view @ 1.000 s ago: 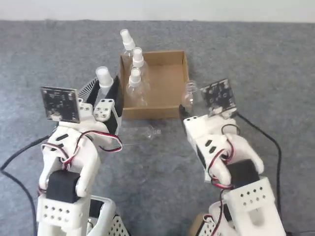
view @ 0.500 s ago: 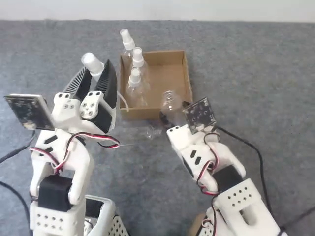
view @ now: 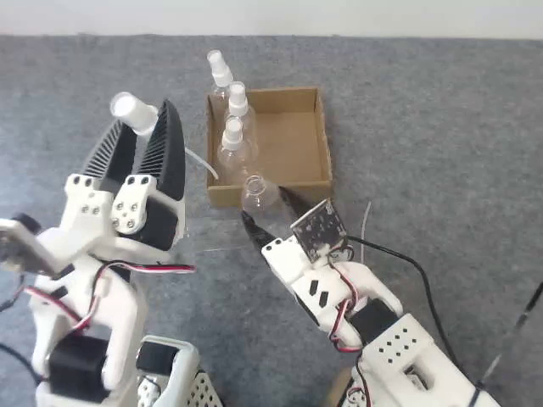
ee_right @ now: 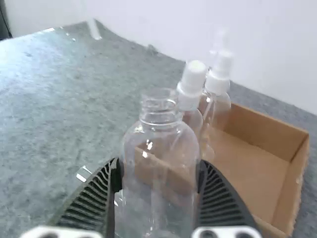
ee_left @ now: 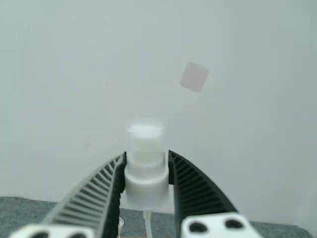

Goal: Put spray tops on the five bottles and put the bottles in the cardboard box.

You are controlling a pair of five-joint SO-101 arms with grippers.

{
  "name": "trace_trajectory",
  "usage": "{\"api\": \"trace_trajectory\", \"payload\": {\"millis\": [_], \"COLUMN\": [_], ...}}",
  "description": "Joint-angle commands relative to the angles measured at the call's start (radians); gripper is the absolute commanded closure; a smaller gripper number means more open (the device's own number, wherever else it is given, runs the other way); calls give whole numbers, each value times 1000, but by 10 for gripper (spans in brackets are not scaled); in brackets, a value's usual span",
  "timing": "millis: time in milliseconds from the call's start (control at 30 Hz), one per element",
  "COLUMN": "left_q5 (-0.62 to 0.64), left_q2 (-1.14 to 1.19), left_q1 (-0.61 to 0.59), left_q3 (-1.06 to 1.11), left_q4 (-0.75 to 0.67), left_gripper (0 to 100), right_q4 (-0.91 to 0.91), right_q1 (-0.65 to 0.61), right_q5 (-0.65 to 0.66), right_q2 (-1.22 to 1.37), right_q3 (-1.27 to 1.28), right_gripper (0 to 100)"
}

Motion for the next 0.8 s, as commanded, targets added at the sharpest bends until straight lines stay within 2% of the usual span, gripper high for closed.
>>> {"api": "trace_trajectory", "payload": {"millis": [0, 267, 433, 767], "left_q5": [37, 40, 38, 35], "left_q2": [-11, -8, -9, -11], "left_q1": [5, 8, 54, 52], "left_q3": [-28, -15, 41, 48], "left_q4": [-23, -6, -8, 31], "left_gripper": [988, 988, 988, 988], "right_q4": [-101, -130, -136, -137], "right_q1": [-21, -45, -99, -101], "right_q5": [20, 28, 135, 141], "right_q2": [-25, -24, -24, -25], "right_q3": [14, 26, 43, 46], "right_gripper": [945, 946, 947, 947]}}
